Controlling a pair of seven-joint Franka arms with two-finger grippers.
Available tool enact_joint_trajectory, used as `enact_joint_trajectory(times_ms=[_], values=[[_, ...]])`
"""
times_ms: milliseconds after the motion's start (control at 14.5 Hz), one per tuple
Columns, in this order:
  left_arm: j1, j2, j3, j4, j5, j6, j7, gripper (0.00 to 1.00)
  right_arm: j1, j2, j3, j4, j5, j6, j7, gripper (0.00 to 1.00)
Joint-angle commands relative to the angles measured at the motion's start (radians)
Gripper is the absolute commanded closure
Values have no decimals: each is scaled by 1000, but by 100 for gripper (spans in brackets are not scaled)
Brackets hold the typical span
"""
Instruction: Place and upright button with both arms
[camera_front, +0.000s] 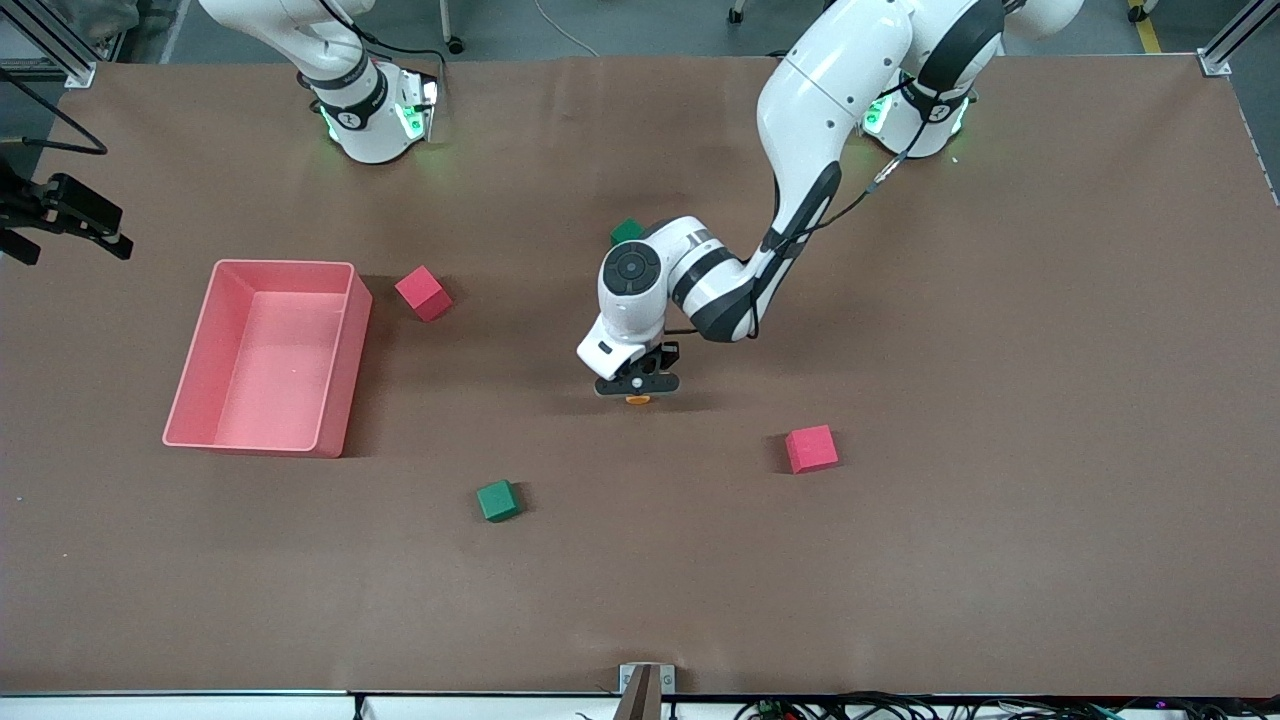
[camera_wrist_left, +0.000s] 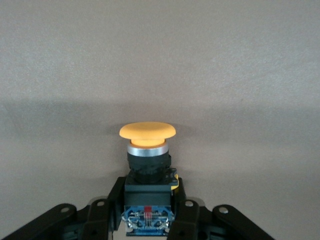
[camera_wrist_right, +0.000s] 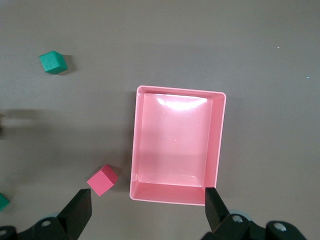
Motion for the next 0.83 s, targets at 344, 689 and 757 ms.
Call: enact_joint_trajectory(times_ms=[344, 689, 757], values=[[6, -74, 34, 4, 21, -113, -240, 100, -6, 1, 11, 6, -5, -12, -9, 0], [52, -211, 38, -57, 35, -279, -490, 100, -7, 1, 11, 9, -5, -48, -9, 0], [79, -242, 38, -77, 35, -308, -520, 100, -6, 1, 11, 12, 0, -61, -9, 0]])
